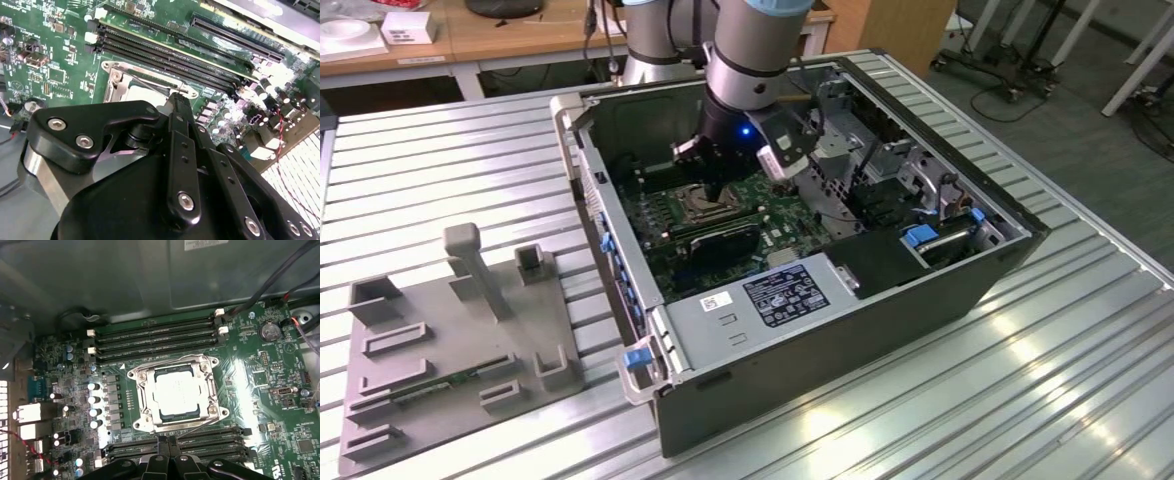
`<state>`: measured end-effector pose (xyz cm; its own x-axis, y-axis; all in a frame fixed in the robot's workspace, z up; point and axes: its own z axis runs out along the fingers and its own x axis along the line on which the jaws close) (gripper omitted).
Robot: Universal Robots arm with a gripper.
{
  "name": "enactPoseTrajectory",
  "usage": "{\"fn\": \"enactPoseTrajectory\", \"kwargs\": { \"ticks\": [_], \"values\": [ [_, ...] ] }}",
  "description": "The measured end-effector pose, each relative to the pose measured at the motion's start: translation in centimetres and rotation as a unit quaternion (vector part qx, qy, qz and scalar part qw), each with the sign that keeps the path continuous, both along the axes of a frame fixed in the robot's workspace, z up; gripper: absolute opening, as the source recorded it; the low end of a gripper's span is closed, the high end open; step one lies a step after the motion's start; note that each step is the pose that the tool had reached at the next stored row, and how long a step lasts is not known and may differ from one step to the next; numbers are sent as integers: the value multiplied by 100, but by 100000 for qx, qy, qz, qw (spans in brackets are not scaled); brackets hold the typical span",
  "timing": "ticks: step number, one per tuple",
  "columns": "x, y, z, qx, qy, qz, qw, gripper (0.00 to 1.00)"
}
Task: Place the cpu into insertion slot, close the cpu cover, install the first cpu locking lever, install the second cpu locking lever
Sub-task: 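Install the second cpu locking lever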
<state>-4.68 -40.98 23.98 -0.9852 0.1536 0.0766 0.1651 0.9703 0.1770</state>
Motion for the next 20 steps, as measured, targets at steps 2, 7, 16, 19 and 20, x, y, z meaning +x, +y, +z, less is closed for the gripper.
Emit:
{"fn": "enactPoseTrajectory", "kwargs": {
  "ticks": [2, 7, 16, 19, 20],
  "values": [
    [-3, 0, -36, -22, -20, -73, 100000, 11],
    [-49, 0, -126, -107, -71, -288, 100000, 11],
    [-163, 0, -272, -126, -141, -475, 99999, 11],
    [-218, 0, -321, -121, -174, -502, 99999, 11],
    [-231, 0, -335, -118, -184, -516, 99998, 11]
  ]
}}
